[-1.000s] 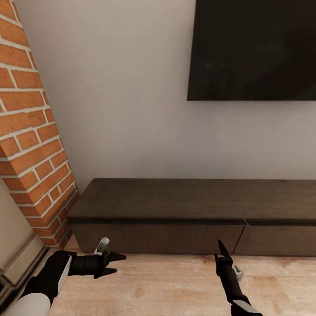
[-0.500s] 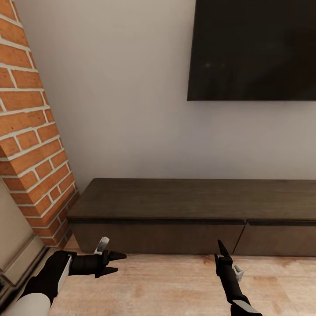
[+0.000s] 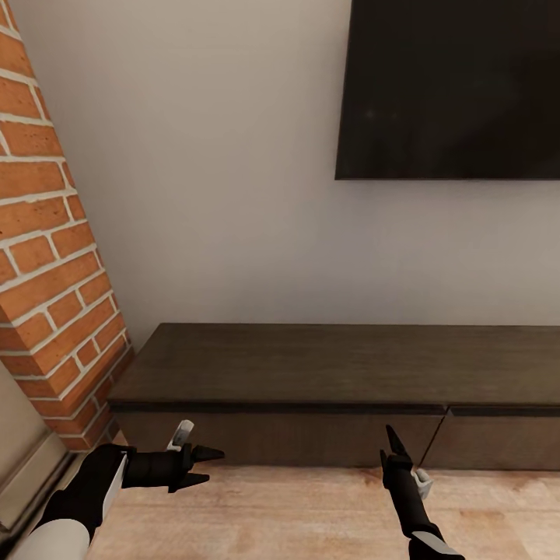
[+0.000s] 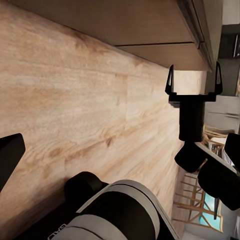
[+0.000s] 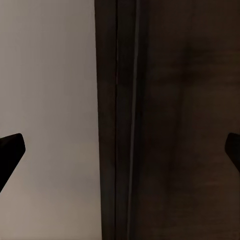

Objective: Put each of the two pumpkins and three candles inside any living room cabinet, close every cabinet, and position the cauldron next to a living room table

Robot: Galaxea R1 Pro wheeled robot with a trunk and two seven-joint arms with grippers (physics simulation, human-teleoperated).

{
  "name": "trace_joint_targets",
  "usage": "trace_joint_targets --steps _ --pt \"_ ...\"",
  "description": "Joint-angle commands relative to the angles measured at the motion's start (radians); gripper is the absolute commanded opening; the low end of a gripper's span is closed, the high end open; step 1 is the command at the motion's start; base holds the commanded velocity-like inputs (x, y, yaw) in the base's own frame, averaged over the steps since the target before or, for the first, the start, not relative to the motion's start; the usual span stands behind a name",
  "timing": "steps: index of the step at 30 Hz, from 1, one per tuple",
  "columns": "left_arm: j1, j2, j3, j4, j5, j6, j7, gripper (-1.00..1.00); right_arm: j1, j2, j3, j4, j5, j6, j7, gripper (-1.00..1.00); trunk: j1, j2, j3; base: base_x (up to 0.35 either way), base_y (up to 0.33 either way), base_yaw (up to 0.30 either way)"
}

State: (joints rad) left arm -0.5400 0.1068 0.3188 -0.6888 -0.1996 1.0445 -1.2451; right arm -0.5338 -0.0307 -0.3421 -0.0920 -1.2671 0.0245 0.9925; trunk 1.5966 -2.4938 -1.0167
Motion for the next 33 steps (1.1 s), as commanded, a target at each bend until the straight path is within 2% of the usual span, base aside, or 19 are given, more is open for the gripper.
trace_joint_targets --steps 1,5,14,24,33 --pt "0.000 0.000 0.000 0.000 0.000 0.000 0.000 1.00 0.000 0.000 0.000 0.000 0.000 0.000 0.000 1.00 0.000 0.000 0.000 0.014 0.000 0.000" --pt "0.000 0.000 0.001 0.000 0.000 0.000 0.000 1.00 0.000 0.000 0.000 0.000 0.000 0.000 0.000 1.00 0.000 0.000 0.000 0.007 0.000 0.000" --pt "0.000 0.001 0.002 0.000 0.000 0.000 -0.001 1.00 0.000 -0.001 0.000 0.000 0.000 0.000 0.000 1.00 0.007 -0.008 -0.034 0.000 0.000 0.000" --pt "0.000 0.001 0.002 0.000 0.000 -0.001 -0.001 1.00 0.000 -0.001 0.000 0.000 0.000 0.000 0.000 1.00 0.007 -0.008 -0.034 0.009 0.000 0.000" --pt "0.000 0.001 0.001 0.000 0.000 -0.001 -0.001 1.00 0.000 0.000 0.000 0.000 0.002 -0.002 -0.001 1.00 0.007 -0.008 -0.034 0.159 0.022 0.000"
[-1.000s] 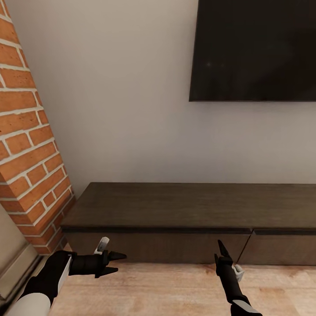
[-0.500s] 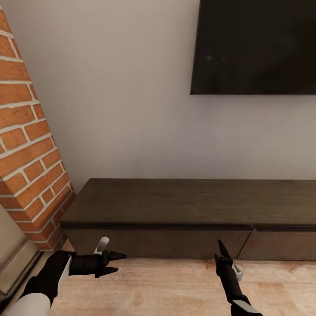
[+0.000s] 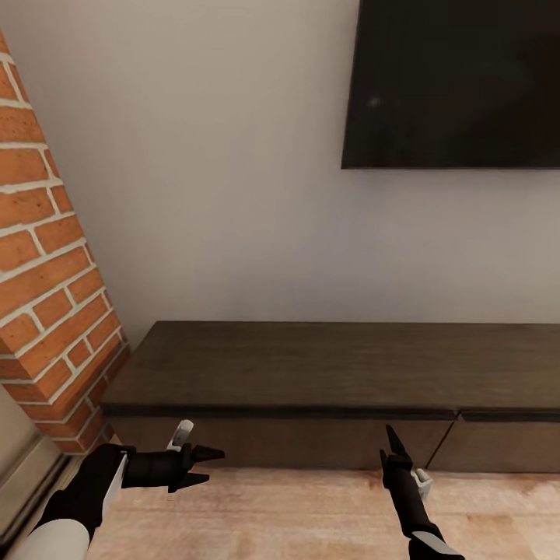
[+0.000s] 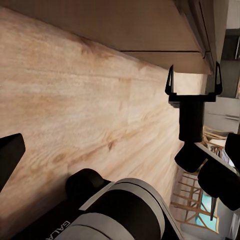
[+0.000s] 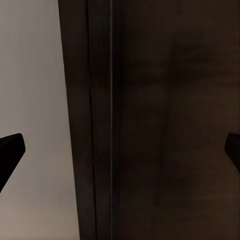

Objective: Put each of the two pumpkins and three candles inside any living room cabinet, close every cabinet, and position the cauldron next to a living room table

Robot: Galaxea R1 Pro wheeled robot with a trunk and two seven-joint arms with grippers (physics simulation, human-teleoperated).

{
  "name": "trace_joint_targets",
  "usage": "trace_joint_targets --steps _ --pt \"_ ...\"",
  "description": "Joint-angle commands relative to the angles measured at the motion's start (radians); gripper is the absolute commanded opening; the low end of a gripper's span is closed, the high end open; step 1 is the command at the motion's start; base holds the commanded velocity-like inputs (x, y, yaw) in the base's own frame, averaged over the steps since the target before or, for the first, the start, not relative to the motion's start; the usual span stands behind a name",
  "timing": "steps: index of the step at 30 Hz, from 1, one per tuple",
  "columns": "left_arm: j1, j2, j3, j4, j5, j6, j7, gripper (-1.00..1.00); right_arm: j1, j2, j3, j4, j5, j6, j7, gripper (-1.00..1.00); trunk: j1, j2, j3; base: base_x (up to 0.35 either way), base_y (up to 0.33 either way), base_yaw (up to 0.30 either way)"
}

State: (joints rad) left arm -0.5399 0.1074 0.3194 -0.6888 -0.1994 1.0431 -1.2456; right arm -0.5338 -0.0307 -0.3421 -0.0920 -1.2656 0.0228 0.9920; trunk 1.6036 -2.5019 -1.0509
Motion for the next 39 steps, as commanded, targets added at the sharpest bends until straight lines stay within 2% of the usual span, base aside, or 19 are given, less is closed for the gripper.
trace_joint_targets --steps 1,39 --pt "0.000 0.000 0.000 0.000 0.000 0.000 0.000 1.00 0.000 0.000 0.000 0.000 0.000 0.000 0.000 1.00 0.000 0.000 0.000 0.028 0.003 0.000" --pt "0.000 0.000 0.000 0.000 0.000 0.000 0.000 1.00 0.000 0.000 0.000 0.000 0.002 -0.004 -0.001 1.00 0.000 0.000 0.000 0.072 0.001 0.000"
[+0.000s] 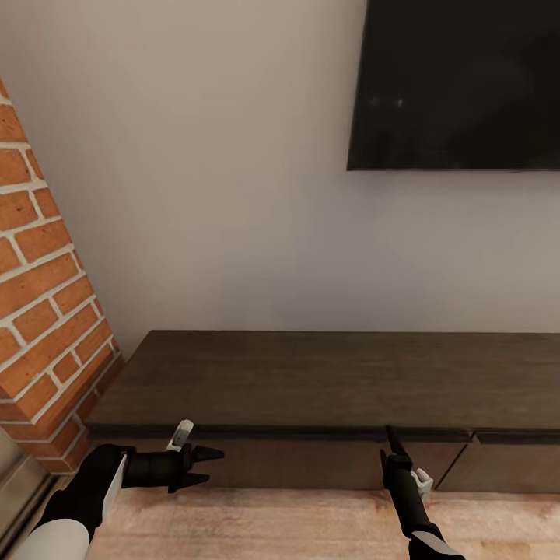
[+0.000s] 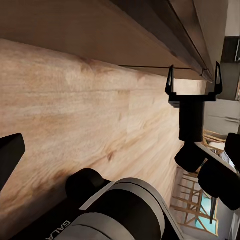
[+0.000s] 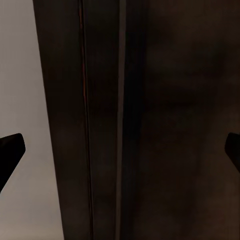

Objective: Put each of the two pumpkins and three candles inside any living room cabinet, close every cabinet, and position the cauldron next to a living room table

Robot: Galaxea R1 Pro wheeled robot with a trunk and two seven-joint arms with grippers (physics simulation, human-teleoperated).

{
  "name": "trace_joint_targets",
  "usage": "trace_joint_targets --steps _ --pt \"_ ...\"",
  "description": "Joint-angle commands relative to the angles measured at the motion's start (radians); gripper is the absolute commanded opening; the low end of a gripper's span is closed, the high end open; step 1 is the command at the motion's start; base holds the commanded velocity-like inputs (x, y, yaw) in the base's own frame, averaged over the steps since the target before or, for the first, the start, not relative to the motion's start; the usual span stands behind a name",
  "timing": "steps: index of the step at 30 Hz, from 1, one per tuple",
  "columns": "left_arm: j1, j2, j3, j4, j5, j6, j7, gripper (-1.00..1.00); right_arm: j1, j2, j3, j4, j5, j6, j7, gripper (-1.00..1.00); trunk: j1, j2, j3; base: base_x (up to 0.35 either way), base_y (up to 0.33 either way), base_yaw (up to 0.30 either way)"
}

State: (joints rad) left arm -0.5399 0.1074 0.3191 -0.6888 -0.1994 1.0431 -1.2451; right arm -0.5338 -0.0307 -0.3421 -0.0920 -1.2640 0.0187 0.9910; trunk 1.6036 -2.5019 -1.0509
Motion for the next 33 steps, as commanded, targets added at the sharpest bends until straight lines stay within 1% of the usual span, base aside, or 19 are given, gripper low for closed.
trace_joint_targets --steps 1,8,9,24,33 --pt "0.000 0.000 0.000 0.000 0.000 0.000 0.000 1.00 0.000 0.000 0.000 0.000 0.000 0.000 0.000 1.00 0.000 0.000 0.000 0.014 0.000 0.000" --pt "0.000 0.000 0.000 0.000 0.000 0.000 0.000 1.00 0.000 0.000 0.000 0.000 0.000 -0.001 0.000 1.00 0.000 0.000 0.000 0.004 0.000 0.000" --pt "0.000 0.000 0.000 0.000 0.000 0.000 0.000 1.00 0.000 0.000 0.000 0.000 0.000 -0.001 0.000 -1.00 0.000 0.000 0.000 0.000 0.000 0.000" --pt "0.000 0.000 0.000 0.000 0.000 0.000 0.000 1.00 0.000 0.000 0.000 0.000 0.000 0.001 0.000 -1.00 0.000 0.000 0.000 0.000 0.000 0.000" --pt "0.000 0.000 -0.001 0.000 0.000 0.000 0.001 1.00 0.000 0.000 0.000 0.000 0.000 0.001 0.000 -1.00 0.000 0.000 0.000 -0.057 0.000 0.000"
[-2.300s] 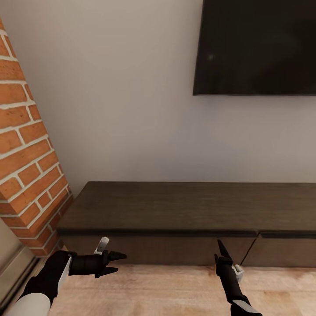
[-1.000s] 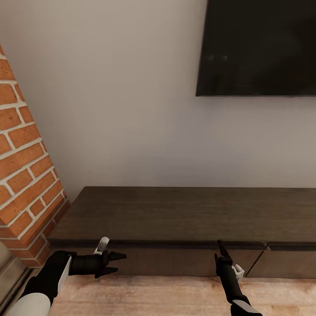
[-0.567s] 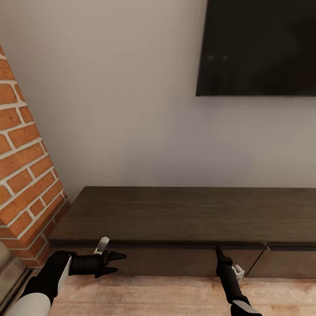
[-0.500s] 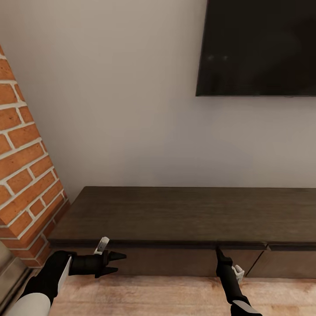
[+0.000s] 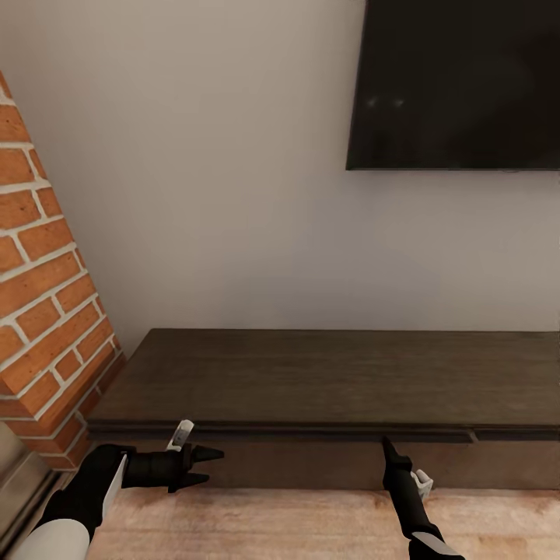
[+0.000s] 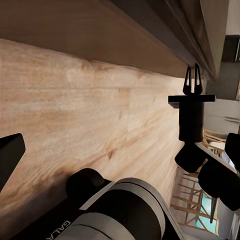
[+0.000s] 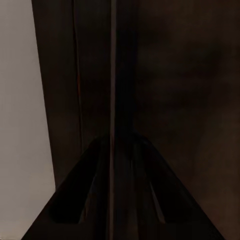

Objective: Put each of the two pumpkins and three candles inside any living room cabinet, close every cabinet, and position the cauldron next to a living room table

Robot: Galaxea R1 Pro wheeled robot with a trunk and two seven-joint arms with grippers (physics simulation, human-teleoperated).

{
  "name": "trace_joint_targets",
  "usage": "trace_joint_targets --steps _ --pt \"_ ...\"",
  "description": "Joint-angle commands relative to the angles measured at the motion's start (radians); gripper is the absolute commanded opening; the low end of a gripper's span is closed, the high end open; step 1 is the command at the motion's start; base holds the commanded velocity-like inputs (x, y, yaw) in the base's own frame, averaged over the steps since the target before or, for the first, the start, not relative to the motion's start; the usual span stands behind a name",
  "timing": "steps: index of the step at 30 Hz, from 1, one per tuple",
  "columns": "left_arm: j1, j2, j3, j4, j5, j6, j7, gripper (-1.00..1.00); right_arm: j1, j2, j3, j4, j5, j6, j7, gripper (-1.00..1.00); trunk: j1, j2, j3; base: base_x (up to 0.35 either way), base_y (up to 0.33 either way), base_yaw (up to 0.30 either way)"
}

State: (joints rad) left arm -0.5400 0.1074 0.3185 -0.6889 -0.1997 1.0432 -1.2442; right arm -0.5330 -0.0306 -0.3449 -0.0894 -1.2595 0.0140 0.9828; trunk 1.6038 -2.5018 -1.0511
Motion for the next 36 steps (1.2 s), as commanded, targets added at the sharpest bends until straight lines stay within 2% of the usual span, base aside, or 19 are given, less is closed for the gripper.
trace_joint_targets --steps 1,10,36 --pt "0.000 0.000 0.000 0.000 0.000 0.000 0.000 1.00 -0.001 0.000 0.003 -0.003 -0.004 0.006 0.008 -1.00 0.000 0.000 0.000 -0.027 0.000 0.000" --pt "0.000 -0.001 -0.001 0.000 0.000 0.000 0.000 1.00 -0.001 0.000 0.003 -0.003 -0.004 0.006 0.008 -1.00 0.000 0.000 0.000 -0.250 0.000 0.000" --pt "0.000 0.000 0.000 0.000 0.000 -0.005 -0.001 1.00 -0.001 0.000 0.003 -0.003 -0.004 0.006 0.008 -1.00 0.000 0.000 0.000 -0.145 0.000 0.000"
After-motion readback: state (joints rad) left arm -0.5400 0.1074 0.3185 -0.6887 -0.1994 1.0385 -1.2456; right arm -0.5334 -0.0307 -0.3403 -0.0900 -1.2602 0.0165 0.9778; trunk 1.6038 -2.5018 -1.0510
